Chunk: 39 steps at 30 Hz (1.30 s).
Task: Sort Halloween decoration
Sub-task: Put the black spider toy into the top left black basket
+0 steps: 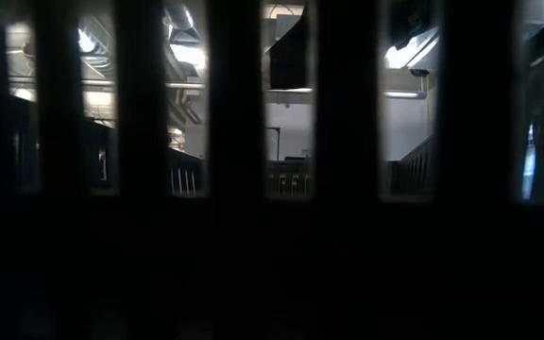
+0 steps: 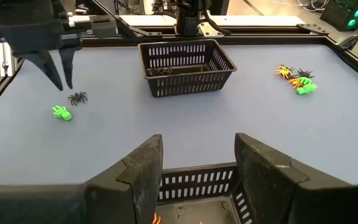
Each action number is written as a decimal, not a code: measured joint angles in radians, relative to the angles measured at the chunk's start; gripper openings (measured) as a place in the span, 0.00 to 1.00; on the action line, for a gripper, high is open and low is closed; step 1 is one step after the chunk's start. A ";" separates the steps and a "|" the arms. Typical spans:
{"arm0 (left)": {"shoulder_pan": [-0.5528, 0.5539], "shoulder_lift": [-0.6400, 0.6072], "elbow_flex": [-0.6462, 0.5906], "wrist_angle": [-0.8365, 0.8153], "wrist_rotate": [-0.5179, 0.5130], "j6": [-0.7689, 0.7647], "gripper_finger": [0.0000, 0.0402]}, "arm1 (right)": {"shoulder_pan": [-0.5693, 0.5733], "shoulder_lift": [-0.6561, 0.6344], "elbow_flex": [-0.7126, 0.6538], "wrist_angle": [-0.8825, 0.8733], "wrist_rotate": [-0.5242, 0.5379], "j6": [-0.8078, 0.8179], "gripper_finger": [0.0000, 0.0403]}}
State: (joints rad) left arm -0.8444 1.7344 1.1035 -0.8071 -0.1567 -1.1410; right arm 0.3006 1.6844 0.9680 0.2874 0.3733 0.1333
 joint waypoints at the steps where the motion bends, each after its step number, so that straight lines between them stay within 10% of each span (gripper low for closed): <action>1: 0.000 0.000 -0.001 -0.004 0.000 0.000 0.14 | 0.000 0.000 0.000 0.000 0.000 0.000 0.49; 19: 0.000 0.126 0.003 -0.013 0.045 0.030 0.36 | 0.000 0.000 0.000 0.000 0.000 0.000 0.49; 39: 0.002 0.092 -0.004 -0.030 0.060 0.013 0.01 | 0.000 0.000 0.000 0.001 0.000 0.019 0.49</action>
State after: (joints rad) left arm -0.8429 1.8267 1.0992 -0.8368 -0.0963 -1.1282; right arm 0.3006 1.6844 0.9676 0.2880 0.3729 0.1522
